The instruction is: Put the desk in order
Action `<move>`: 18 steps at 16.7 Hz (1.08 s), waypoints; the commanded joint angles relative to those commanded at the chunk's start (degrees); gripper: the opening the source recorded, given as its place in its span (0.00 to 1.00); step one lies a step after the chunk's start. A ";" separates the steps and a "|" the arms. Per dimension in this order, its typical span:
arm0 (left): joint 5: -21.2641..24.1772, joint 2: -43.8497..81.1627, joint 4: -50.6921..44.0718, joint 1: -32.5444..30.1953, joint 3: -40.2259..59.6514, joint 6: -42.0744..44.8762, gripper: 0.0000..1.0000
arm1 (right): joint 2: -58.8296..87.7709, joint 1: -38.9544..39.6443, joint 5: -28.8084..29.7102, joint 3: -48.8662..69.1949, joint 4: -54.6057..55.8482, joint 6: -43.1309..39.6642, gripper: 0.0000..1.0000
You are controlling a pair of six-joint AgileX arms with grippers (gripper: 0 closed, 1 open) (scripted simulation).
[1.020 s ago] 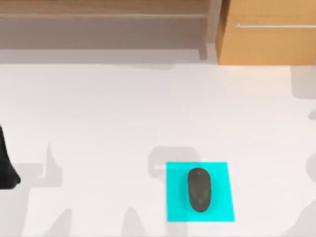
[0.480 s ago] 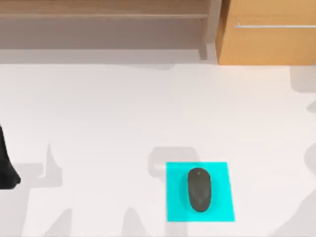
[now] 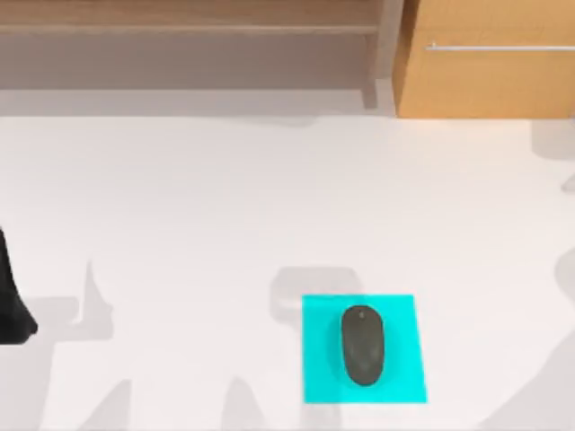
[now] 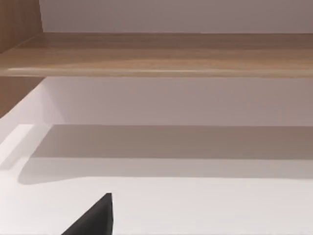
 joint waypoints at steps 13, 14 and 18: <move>0.00 0.00 0.00 0.00 0.00 0.00 1.00 | 0.00 0.00 0.00 0.00 0.00 0.00 1.00; 0.00 0.00 0.00 0.00 0.00 0.00 1.00 | 0.00 0.00 0.00 0.00 0.00 0.00 1.00; 0.00 0.00 0.00 0.00 0.00 0.00 1.00 | 0.00 0.00 0.00 0.00 0.00 0.00 1.00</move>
